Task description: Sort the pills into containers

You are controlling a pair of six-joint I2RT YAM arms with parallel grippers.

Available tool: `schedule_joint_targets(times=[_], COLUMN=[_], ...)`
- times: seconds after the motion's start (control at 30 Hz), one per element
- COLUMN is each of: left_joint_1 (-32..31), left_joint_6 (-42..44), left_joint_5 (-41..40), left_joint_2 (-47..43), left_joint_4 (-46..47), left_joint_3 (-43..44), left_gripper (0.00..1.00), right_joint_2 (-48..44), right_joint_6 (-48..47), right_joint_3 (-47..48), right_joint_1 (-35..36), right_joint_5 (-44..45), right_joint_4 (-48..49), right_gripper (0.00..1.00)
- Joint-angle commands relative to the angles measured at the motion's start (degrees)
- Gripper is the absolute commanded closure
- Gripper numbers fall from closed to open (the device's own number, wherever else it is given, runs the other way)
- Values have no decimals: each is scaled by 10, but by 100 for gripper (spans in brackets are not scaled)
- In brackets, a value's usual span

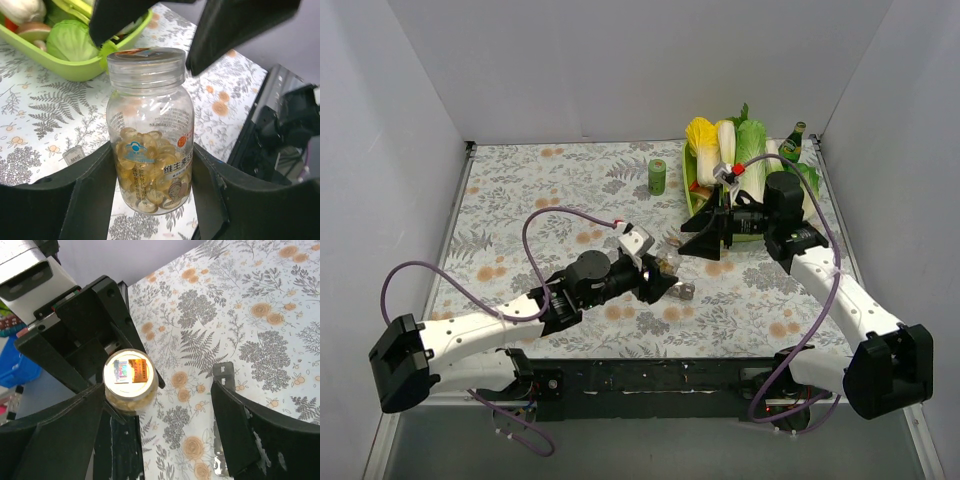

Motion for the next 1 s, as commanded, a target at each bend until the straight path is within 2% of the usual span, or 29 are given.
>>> schedule_joint_targets(times=[0.0, 0.03, 0.07, 0.13, 0.4, 0.63, 0.73, 0.77, 0.87, 0.93, 0.97], left_joint_1=[4, 4, 5, 5, 4, 4, 5, 5, 5, 6, 5], left_joint_6=[41, 42, 44, 45, 48, 53, 54, 54, 56, 59, 60], left_joint_5=[93, 100, 108, 118, 121, 121, 118, 118, 114, 114, 114], left_joint_2=[-54, -56, -54, -48, -37, -41, -42, -43, -45, -47, -48], left_joint_4=[-10, -17, -34, -49, -84, -95, -96, -97, -100, -101, -100], left_joint_3=[-21, -20, -17, -8, 9, 12, 12, 12, 12, 13, 12], left_gripper=[93, 93, 93, 94, 94, 94, 94, 94, 94, 94, 94], right_joint_2=[6, 13, 26, 36, 58, 67, 68, 70, 73, 74, 79], right_joint_6=[-166, -190, -240, -278, -392, -427, -429, -429, -434, -439, -443], right_joint_3=[87, 99, 129, 154, 208, 214, 213, 216, 220, 221, 223], right_joint_1=[0, 5, 10, 35, 100, 124, 127, 127, 127, 128, 128], right_joint_5=[-45, -48, -47, -37, 33, 68, 72, 73, 74, 72, 71], right_joint_4=[-159, -222, -253, -327, -447, -492, -494, -495, -501, -509, -515], right_gripper=[7, 7, 7, 7, 8, 11, 19, 26, 36, 37, 43])
